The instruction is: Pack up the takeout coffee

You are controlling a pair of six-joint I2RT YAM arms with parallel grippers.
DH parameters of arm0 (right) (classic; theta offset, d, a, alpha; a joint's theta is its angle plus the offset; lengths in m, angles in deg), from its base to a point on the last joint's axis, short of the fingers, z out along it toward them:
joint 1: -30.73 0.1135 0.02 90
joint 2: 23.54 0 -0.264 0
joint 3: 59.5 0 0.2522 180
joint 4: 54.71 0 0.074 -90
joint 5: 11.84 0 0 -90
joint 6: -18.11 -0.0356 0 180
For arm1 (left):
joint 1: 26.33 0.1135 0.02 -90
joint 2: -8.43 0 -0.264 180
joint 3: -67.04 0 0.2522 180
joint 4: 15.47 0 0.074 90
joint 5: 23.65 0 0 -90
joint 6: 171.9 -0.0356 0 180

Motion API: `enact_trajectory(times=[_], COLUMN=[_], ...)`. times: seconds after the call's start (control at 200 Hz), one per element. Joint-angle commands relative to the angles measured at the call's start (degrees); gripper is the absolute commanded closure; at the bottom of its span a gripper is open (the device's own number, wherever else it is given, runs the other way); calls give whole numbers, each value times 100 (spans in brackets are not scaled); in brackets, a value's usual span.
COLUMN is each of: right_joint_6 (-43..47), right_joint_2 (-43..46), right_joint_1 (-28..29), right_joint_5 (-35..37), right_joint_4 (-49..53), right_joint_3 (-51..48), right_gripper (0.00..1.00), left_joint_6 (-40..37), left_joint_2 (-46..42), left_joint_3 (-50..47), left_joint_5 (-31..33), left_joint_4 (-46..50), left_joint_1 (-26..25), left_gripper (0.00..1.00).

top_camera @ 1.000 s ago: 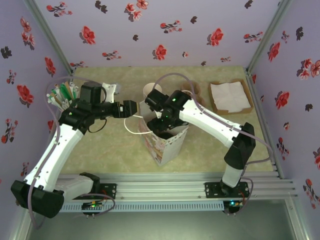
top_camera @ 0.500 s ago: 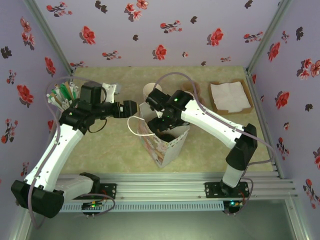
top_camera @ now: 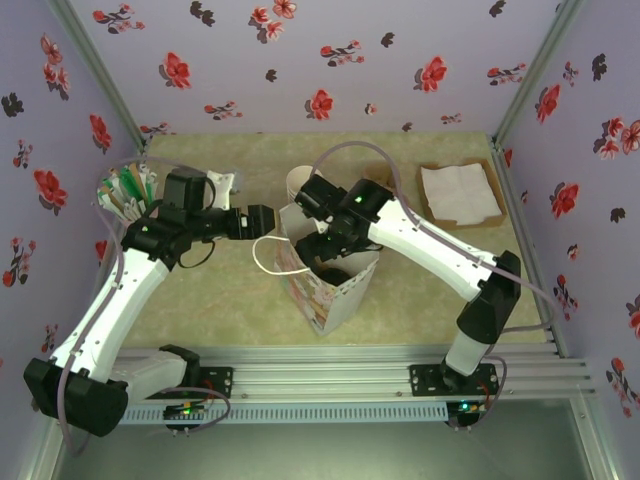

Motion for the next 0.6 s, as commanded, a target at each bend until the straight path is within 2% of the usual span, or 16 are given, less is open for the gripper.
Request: enact_trajectory(times=[0.0,0.595], right_joint_6=[-110,-165], right_joint_2=[246,839], right_joint_1=[52,82], right_joint_5=[166,192], right_joint_4=[62,-380], right_joint_3=[184,140], right_gripper=[1,1], left_joint_6=[29,107], left_joint_2=[-138,-292], left_joint_3=[-30,10], left_joint_5=[-19,107], left_joint_4=[-87,-98], left_joint_1=[-43,-47], left_gripper=[7,7])
